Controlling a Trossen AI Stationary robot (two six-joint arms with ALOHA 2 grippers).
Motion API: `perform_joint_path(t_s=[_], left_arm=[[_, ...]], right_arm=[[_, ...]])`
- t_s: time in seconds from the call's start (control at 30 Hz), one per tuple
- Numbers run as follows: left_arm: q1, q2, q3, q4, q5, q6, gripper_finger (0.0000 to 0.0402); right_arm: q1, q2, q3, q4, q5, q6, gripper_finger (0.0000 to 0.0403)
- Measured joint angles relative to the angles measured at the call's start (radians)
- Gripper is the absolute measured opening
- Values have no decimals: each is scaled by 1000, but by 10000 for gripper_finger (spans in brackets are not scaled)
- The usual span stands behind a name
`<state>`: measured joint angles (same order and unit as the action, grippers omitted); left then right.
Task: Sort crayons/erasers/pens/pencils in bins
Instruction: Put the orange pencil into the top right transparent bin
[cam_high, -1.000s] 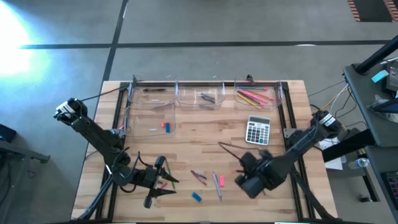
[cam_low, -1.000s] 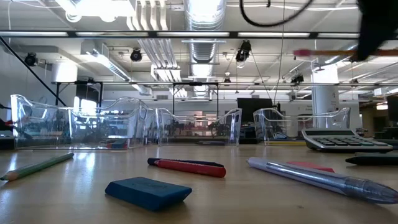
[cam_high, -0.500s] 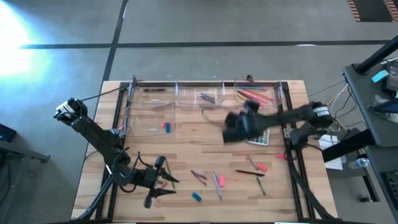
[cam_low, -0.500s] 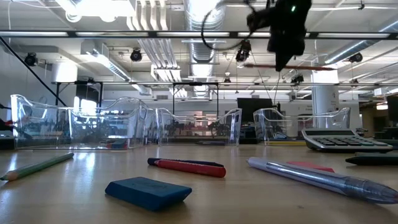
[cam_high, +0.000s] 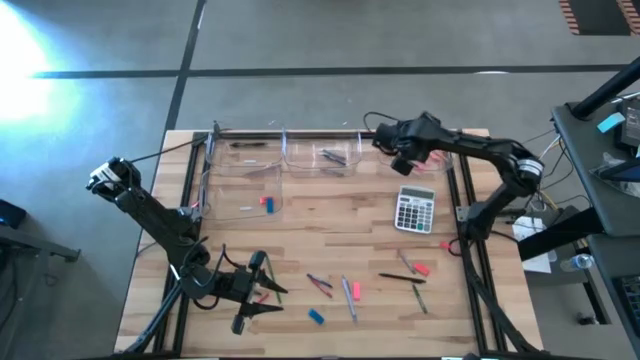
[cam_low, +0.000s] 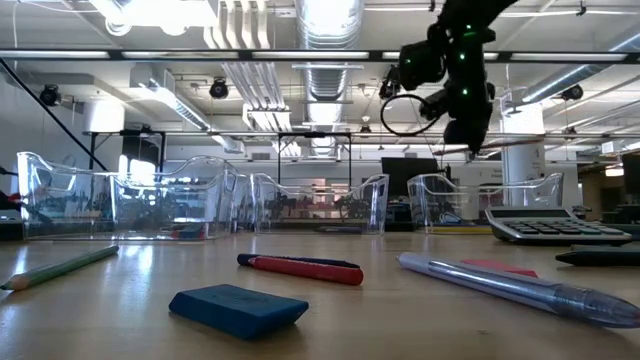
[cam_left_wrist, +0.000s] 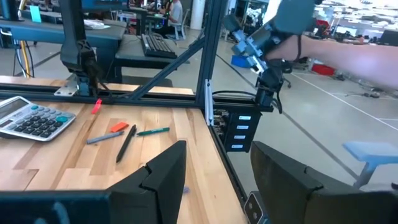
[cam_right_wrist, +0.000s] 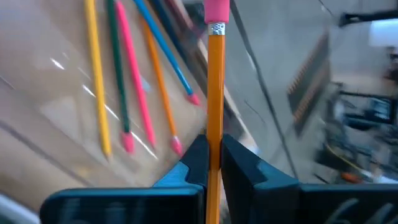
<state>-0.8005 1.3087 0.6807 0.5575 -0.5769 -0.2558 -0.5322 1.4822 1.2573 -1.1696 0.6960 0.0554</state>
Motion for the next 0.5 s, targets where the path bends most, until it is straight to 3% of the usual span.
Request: perform_joint_path(t_s=[0.17,0.37,0.5], left_arm=[[2,0,0,0,-1,50,167],[10,-4,8,2,-10,144,167],[26,-20,9,3,-13,162,167]], right_arm=[[-30,-78,-145,323,-134,-199,18],[-32,-133,-303,582,-136,-363,24],[-51,-139,-340,660,-121,-435,58]])
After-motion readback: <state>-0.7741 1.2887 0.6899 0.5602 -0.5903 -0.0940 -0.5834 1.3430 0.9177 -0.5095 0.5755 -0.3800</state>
